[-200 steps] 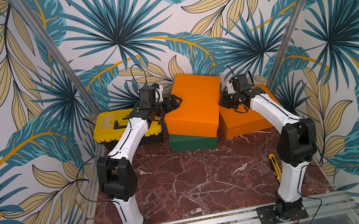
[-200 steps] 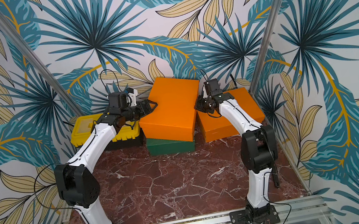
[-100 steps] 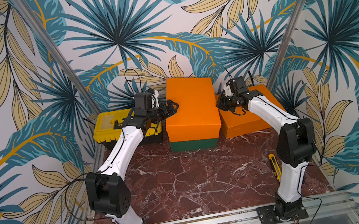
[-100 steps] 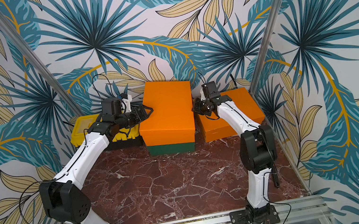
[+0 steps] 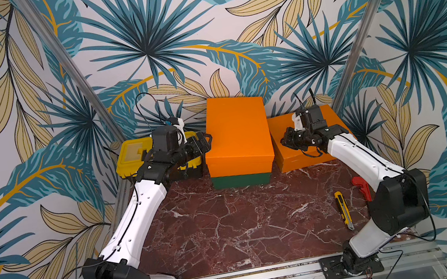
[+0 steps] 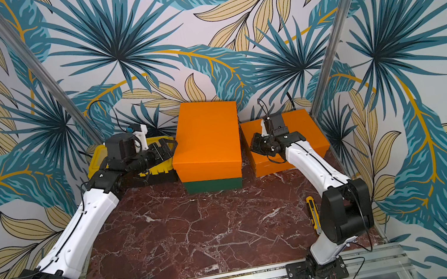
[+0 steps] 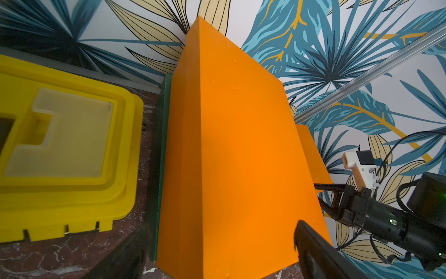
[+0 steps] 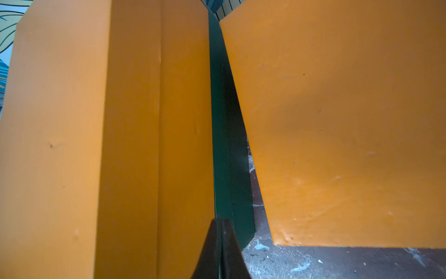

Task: Stack the shoeboxes
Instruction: Adjust the shoebox.

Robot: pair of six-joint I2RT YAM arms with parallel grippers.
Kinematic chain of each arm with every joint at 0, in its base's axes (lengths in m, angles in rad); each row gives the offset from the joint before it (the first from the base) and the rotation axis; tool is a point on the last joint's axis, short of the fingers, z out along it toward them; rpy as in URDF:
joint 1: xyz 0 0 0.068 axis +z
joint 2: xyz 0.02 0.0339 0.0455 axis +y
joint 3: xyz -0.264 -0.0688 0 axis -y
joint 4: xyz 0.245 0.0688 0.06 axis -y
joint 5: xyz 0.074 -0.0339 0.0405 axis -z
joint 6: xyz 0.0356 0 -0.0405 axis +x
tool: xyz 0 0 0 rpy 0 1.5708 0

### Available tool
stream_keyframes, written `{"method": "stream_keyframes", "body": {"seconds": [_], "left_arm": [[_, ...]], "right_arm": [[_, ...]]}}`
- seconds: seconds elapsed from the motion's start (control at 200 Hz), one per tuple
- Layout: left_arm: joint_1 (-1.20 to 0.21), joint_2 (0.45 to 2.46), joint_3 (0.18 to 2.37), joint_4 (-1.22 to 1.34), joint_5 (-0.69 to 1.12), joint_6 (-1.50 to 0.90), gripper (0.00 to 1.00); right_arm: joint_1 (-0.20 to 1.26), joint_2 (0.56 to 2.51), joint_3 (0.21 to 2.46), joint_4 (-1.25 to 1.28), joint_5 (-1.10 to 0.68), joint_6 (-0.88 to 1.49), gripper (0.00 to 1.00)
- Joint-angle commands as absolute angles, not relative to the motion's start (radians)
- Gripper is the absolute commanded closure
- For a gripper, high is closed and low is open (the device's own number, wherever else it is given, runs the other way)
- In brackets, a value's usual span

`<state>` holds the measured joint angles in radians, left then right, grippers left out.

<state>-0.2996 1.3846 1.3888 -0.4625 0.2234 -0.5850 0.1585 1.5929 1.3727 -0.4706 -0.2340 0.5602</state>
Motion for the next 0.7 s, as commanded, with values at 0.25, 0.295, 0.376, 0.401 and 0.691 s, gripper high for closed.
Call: {"method": "stream_keyframes", "body": {"seconds": [0.25, 0.295, 0.376, 0.401, 0.691], "left_arm": [[-0.307, 1.476, 1.471, -0.397, 0.293, -0.567, 0.08], [-0.305, 1.509, 1.511, -0.395, 0.287, -0.550, 0.11], [-0.302, 1.570, 1.580, -0.371, 0.283, -0.527, 0.16], [-0.300, 1.589, 1.601, -0.352, 0.293, -0.516, 0.20], [-0.279, 1.810, 1.873, -0.341, 0.381, -0.486, 0.50]], "right_arm": [[0.162, 1.507, 1.371, -0.413, -0.343, 0.602, 0.89], [0.165, 1.513, 1.394, -0.407, -0.356, 0.606, 0.89], [0.178, 1.542, 1.440, -0.400, -0.366, 0.612, 0.89], [0.185, 1.557, 1.462, -0.403, -0.368, 0.611, 0.89], [0.235, 1.748, 1.721, -0.469, -0.349, 0.589, 0.89]]}}
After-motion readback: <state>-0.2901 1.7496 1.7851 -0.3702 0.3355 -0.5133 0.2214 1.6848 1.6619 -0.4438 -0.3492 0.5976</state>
